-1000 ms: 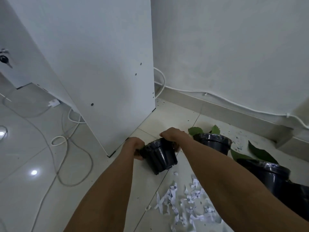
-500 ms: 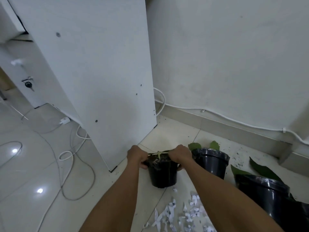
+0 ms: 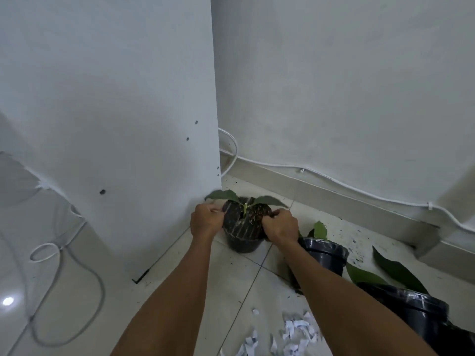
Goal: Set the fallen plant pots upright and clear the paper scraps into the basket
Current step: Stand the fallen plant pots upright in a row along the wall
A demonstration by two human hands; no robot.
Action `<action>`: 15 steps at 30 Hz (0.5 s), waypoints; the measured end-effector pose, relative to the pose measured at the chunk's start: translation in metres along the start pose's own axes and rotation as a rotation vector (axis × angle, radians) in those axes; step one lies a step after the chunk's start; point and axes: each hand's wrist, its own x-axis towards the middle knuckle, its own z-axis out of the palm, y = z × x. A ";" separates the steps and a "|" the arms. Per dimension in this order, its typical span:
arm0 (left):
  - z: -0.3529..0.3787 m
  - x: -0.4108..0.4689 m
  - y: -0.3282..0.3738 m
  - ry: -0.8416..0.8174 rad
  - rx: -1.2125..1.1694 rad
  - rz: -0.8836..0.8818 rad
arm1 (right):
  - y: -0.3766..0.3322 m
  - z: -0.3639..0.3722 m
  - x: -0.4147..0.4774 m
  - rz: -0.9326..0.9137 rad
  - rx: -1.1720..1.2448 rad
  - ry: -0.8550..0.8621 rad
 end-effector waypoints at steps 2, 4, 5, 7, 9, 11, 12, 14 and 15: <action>0.015 0.017 0.000 -0.026 -0.043 -0.010 | -0.001 0.001 0.016 0.001 0.016 0.050; 0.031 0.030 0.001 -0.044 -0.068 -0.002 | 0.000 0.003 0.031 -0.013 0.022 0.076; 0.038 0.036 0.003 -0.050 -0.079 0.003 | 0.001 0.003 0.038 -0.022 0.029 0.080; 0.049 0.044 0.006 -0.049 -0.088 0.013 | 0.004 0.006 0.048 -0.039 0.055 0.083; 0.055 0.050 0.012 -0.019 -0.037 0.055 | 0.006 0.008 0.054 -0.045 0.103 0.110; 0.057 0.056 0.017 0.008 0.019 0.103 | 0.006 0.011 0.056 -0.045 0.142 0.150; 0.057 0.059 0.019 0.004 0.009 0.111 | 0.006 0.012 0.057 -0.049 0.145 0.165; 0.059 0.061 0.020 0.005 -0.020 0.129 | 0.007 0.017 0.060 -0.037 0.139 0.191; 0.060 0.059 0.020 0.018 -0.025 0.149 | 0.007 0.019 0.060 -0.024 0.140 0.205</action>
